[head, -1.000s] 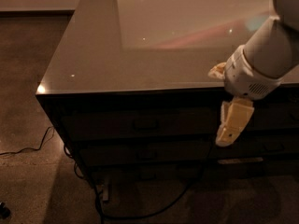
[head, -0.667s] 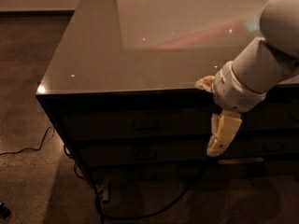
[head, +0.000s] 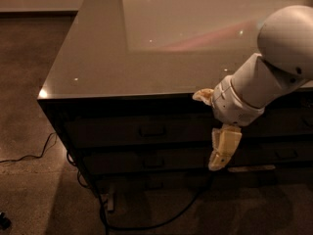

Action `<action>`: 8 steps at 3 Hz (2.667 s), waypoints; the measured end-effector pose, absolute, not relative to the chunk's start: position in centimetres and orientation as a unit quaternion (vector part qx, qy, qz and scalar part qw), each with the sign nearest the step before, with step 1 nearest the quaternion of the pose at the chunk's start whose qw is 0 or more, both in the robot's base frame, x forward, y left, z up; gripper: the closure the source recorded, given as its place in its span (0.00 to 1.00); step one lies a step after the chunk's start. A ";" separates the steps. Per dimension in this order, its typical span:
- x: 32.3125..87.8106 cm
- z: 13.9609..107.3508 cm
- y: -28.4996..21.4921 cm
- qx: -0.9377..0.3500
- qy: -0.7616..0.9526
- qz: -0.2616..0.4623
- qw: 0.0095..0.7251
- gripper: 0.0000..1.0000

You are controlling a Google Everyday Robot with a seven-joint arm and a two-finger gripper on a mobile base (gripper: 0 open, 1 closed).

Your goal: Open top drawer

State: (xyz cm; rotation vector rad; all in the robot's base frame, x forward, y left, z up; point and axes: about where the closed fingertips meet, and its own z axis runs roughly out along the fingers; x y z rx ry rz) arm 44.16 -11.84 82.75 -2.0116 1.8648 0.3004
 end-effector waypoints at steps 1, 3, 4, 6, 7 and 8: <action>45.0 80.4 -11.5 -0.718 0.663 0.112 0.179 0.00; 47.4 73.6 -11.0 -0.751 0.617 0.160 0.172 0.00; 48.1 72.8 -10.8 -0.750 0.618 0.164 0.171 0.00; 51.6 69.4 -12.1 -0.739 0.622 0.185 0.184 0.00; 51.6 69.3 -12.1 -0.739 0.622 0.185 0.184 0.00; 51.7 68.5 -11.9 -0.727 0.631 0.191 0.191 0.00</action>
Offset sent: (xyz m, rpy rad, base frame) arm 0.0367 0.0063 -0.1035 0.1204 0.0495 0.2109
